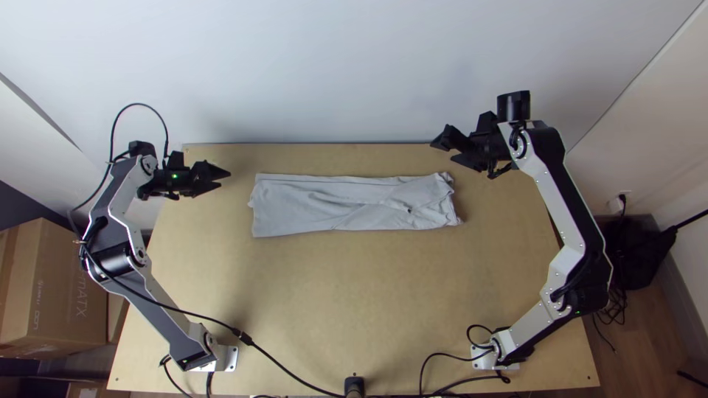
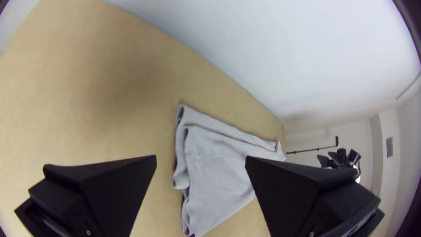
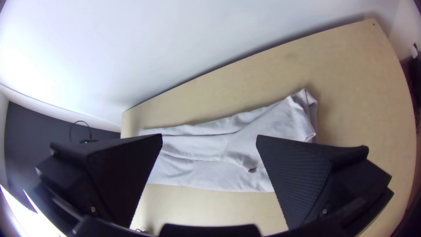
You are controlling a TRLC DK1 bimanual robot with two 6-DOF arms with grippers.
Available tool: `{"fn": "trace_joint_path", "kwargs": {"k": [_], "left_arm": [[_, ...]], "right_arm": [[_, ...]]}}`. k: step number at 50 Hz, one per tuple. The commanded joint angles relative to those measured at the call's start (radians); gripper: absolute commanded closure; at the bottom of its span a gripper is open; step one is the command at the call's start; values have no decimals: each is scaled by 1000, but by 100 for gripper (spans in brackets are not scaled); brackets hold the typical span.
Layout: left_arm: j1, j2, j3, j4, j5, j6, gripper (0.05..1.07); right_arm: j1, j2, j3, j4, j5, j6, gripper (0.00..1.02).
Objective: Fold the t-shirt
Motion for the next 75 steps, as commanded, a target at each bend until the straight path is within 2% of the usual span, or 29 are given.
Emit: {"fn": "trace_joint_path", "kwargs": {"k": [1, 21, 42, 51, 57, 59, 61, 64, 67, 69, 75], "left_arm": [[-2, 14, -51, 34, 30, -23, 10], [-52, 100, -120, 133, -16, -5, 10], [-200, 115, -184, 173, -76, -2, 10], [-264, 89, -221, 230, -125, -34, 11], [-306, 66, -255, 259, -197, -39, 22], [-312, 55, -270, 273, -213, -42, 29], [-316, 49, -282, 290, -243, -54, 44], [-319, 40, -298, 327, -277, -95, 80], [-316, 31, -305, 339, -289, -103, 100], [-310, 23, -310, 339, -291, -103, 104], [-255, -5, -324, 339, -308, -72, 105]], "right_arm": [[-16, -20, 9, -32, -35, 36, 4], [-5, -23, 17, -46, -36, 39, 4], [-1, -25, 8, -44, -35, 35, 4], [-1, -34, 5, -44, -35, 33, 4], [1, -42, 0, -44, -35, 32, 4], [1, -43, -1, -44, -35, 33, 4], [1, -45, -4, -44, -35, 33, 4], [2, -48, -9, -44, -35, 32, 4], [7, -52, -14, -44, -35, 32, 4], [10, -55, -17, -44, -35, 29, 4], [10, -68, -32, -44, -35, 23, 4]]}}
